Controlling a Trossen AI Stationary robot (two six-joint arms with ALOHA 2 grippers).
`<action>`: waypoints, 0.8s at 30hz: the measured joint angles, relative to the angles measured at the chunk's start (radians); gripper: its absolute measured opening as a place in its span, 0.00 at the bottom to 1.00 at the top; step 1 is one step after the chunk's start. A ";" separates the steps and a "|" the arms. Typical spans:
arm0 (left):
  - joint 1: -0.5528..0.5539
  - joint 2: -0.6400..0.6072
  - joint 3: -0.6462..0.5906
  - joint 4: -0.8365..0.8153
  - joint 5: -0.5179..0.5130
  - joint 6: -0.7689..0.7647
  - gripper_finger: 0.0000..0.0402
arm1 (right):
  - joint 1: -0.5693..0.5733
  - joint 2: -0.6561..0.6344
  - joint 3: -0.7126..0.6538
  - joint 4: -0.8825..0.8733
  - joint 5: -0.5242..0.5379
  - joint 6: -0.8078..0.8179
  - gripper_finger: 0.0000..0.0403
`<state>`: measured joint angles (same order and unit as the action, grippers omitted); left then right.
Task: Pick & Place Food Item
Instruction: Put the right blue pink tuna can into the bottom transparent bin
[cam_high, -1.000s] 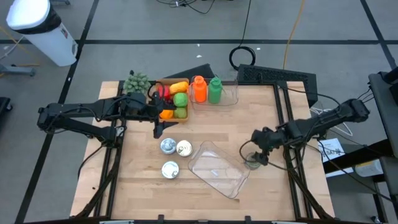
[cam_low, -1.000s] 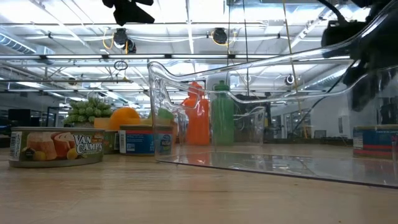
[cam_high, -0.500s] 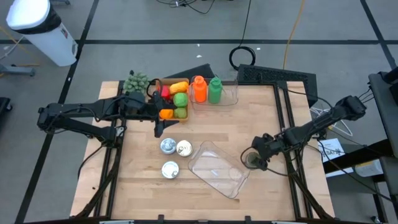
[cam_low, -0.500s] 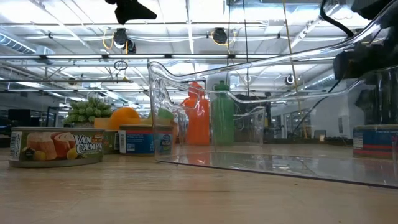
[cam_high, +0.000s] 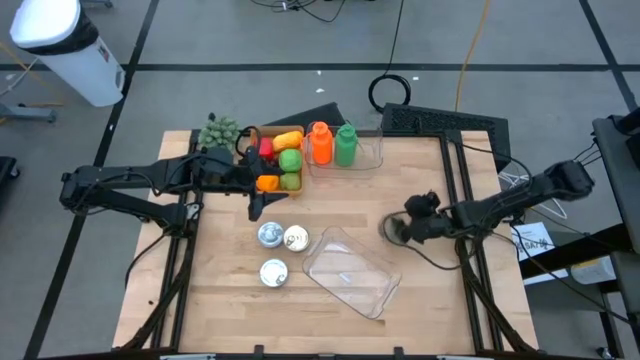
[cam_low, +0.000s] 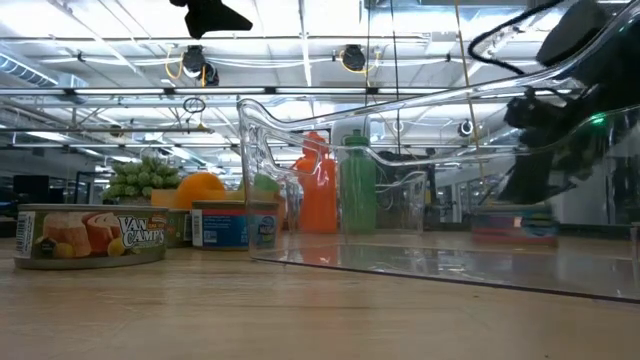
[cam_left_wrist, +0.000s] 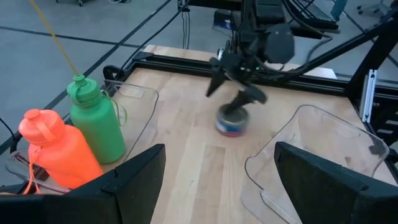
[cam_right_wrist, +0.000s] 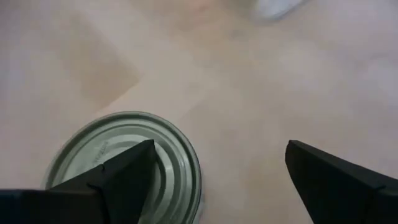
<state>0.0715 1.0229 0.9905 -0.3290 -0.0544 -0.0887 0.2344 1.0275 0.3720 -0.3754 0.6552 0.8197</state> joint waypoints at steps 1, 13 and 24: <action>0.000 0.000 0.000 0.000 0.000 0.000 0.77 | -0.016 0.000 0.000 0.005 0.025 -0.017 0.84; 0.000 0.000 0.000 -0.001 0.000 0.015 0.77 | -0.170 -0.009 0.137 0.077 -0.284 -0.536 0.85; 0.000 0.000 0.000 -0.005 0.000 0.033 0.77 | -0.167 0.068 0.137 0.104 -0.395 -0.708 0.88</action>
<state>0.0715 1.0229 0.9905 -0.3336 -0.0544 -0.0559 0.0669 1.0955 0.5095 -0.2718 0.2601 0.1113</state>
